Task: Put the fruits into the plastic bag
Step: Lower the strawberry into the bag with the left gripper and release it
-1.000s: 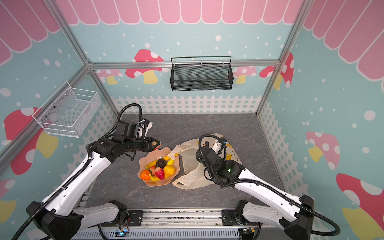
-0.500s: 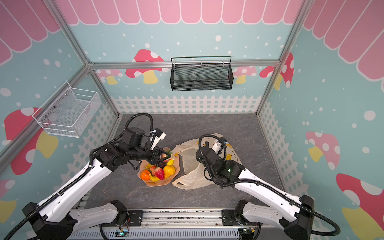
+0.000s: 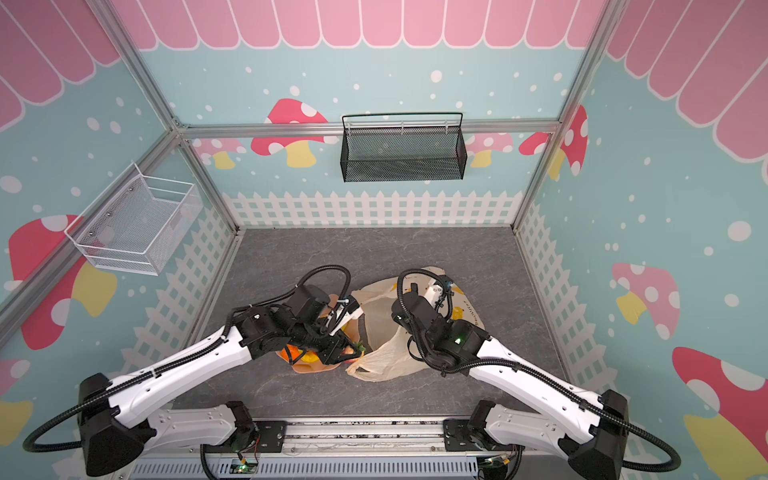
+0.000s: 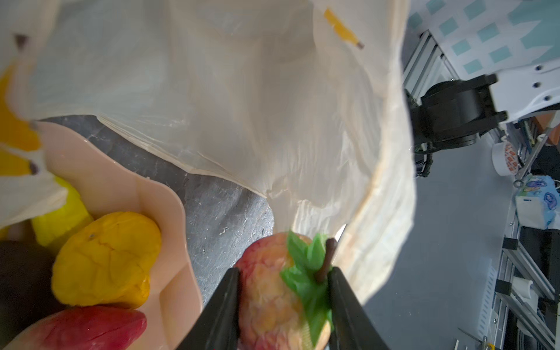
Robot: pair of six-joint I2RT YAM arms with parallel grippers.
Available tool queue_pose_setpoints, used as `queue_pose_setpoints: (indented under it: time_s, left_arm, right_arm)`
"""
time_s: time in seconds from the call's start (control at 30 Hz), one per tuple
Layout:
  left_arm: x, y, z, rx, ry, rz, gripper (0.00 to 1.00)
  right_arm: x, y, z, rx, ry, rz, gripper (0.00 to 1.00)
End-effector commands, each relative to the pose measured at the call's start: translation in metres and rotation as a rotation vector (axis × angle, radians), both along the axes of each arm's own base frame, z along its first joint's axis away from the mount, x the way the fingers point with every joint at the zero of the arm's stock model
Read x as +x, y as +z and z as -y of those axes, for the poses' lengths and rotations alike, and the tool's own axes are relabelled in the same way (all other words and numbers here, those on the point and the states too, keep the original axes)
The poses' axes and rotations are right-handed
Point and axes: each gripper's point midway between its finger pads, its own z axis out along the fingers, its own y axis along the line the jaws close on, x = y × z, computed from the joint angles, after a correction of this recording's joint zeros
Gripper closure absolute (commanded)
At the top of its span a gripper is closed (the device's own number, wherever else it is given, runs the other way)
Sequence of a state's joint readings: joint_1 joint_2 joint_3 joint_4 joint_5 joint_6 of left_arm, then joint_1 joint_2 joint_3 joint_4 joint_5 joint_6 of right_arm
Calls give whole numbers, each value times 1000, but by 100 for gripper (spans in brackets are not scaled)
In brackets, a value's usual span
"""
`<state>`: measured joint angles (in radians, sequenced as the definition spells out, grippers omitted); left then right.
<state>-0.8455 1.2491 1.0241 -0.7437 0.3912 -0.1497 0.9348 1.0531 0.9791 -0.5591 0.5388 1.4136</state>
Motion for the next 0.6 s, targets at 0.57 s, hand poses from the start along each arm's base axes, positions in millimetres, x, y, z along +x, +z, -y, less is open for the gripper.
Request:
queue_pose_setpoints:
  time_s: [0.57]
  left_arm:
    - [27,-68,80,26,-66,-151,84]
  right_arm:
    - [1,-4,-11,32,32,-13,100]
